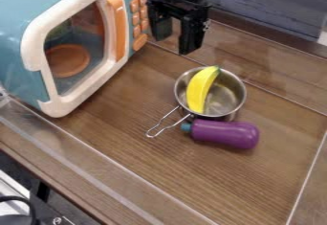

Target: Put the eggplant in the silver pot

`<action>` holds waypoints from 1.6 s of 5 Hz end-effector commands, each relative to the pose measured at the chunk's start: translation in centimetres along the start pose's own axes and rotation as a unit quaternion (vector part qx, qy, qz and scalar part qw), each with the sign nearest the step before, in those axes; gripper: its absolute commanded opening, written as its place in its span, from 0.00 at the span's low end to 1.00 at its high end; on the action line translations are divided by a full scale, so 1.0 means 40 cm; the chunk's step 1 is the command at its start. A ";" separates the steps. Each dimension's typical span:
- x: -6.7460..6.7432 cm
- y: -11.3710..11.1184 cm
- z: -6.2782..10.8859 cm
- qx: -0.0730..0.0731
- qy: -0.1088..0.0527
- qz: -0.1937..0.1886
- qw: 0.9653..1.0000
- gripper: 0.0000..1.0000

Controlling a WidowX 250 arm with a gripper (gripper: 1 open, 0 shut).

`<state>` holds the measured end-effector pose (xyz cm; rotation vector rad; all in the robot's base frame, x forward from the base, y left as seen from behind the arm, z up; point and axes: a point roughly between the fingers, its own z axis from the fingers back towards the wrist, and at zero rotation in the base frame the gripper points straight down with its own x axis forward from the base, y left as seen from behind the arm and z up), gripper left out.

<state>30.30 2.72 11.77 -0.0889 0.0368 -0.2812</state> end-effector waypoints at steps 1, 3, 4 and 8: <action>0.016 0.010 0.048 0.016 -0.037 0.005 0.999 1.00; 0.036 -0.048 -0.013 -0.003 -0.009 -0.103 0.995 1.00; 0.040 -0.138 -0.074 -0.019 0.008 -0.225 0.974 1.00; 0.028 -0.266 -0.255 0.015 0.035 -0.387 0.921 1.00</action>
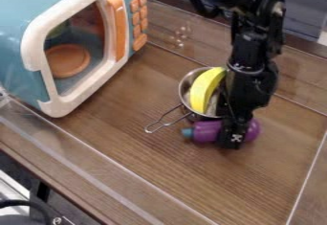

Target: Put the eggplant in the silver pot

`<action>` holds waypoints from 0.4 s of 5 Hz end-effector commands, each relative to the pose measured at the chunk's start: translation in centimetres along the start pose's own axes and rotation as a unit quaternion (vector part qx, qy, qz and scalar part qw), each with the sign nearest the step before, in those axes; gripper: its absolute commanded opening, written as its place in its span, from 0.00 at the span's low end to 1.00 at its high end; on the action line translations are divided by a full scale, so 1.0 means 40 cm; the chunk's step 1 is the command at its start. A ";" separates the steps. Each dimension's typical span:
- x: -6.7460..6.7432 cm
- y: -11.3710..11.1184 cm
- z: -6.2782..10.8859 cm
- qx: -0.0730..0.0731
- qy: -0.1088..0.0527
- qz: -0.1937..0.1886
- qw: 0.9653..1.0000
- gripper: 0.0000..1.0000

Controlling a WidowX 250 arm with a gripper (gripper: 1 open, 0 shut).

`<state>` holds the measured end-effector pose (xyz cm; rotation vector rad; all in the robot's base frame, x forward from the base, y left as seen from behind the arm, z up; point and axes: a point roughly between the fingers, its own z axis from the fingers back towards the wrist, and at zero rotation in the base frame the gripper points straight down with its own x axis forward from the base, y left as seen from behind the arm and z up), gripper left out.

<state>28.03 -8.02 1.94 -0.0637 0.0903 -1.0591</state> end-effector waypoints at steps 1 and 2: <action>0.021 -0.036 0.013 0.016 -0.011 0.014 1.000 1.00; 0.018 -0.034 0.024 0.024 -0.020 0.045 0.999 1.00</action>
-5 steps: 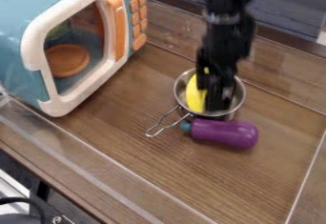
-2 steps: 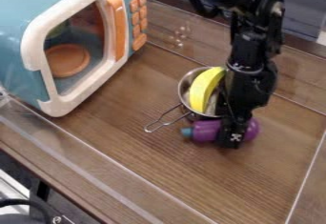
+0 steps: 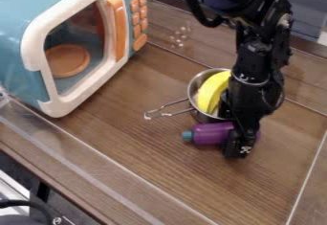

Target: Put the eggplant in the silver pot

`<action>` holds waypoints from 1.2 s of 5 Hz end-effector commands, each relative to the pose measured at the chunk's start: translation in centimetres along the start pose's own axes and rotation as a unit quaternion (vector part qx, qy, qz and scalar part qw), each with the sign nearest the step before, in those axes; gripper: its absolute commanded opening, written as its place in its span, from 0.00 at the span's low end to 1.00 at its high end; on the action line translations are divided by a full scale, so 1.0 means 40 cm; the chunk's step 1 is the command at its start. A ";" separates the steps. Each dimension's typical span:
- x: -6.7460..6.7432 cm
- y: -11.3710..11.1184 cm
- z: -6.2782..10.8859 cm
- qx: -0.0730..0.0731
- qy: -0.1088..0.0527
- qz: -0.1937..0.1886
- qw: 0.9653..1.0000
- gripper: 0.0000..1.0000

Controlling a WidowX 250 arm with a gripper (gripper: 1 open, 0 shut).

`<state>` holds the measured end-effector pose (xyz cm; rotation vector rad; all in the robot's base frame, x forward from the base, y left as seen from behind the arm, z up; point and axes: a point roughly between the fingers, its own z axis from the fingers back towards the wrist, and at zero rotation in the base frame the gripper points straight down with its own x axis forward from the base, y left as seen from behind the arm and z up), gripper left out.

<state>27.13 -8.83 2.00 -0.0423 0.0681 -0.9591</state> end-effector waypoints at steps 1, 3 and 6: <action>0.006 0.008 0.035 0.014 -0.025 0.026 0.999 1.00; -0.028 0.074 0.052 0.014 -0.048 0.082 0.995 0.00; -0.040 0.030 0.055 0.002 -0.074 0.074 0.995 0.00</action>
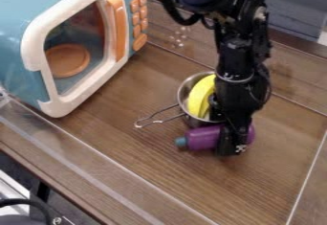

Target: Put the eggplant in the silver pot

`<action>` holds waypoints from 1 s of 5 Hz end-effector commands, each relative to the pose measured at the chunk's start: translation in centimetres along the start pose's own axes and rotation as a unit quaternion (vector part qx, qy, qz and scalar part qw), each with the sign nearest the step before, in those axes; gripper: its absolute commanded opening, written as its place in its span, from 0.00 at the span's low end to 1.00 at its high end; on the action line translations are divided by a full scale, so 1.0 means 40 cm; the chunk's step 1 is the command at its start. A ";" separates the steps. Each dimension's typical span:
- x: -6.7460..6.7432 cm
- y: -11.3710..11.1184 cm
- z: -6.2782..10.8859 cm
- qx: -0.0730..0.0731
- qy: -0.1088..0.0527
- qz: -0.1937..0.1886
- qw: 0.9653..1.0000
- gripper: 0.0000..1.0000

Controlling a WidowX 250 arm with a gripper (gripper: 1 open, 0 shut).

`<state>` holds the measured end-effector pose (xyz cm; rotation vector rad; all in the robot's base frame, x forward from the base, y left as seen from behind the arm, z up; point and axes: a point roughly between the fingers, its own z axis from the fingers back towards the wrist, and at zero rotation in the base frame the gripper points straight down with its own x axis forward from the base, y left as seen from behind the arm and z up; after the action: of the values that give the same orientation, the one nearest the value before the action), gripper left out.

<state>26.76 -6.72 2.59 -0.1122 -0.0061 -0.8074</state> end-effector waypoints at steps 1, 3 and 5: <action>0.007 -0.007 0.028 0.017 -0.025 0.001 1.000 0.00; -0.030 -0.018 0.041 0.013 -0.023 0.036 0.999 0.00; 0.018 -0.048 0.063 0.021 -0.029 0.106 0.994 0.00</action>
<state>24.91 -7.97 3.41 -0.1004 0.0133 -0.5864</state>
